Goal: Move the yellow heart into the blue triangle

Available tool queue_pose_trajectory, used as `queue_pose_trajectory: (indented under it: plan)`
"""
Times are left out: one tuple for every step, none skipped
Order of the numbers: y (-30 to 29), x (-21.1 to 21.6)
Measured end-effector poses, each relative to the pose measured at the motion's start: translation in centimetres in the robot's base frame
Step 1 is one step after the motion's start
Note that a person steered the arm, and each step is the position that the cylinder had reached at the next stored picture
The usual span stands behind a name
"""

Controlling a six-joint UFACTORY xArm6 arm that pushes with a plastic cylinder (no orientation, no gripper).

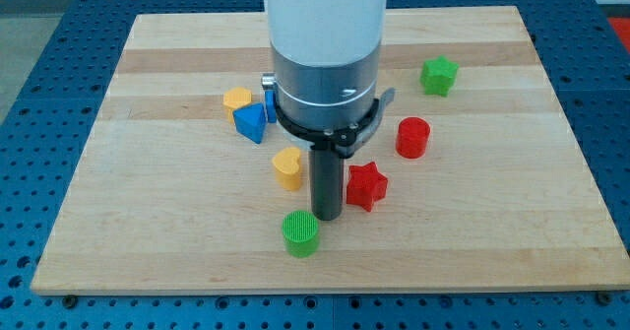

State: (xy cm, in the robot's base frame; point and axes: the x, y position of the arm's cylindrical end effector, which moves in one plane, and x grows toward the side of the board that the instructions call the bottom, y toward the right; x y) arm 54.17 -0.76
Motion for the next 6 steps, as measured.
queue_pose_trajectory:
  plan:
    - [-1.8, -0.4]
    - [-3.5, -0.6]
    - [-3.8, -0.8]
    - [-2.7, -1.3]
    - [-1.7, -3.4]
    - [-2.9, -6.7]
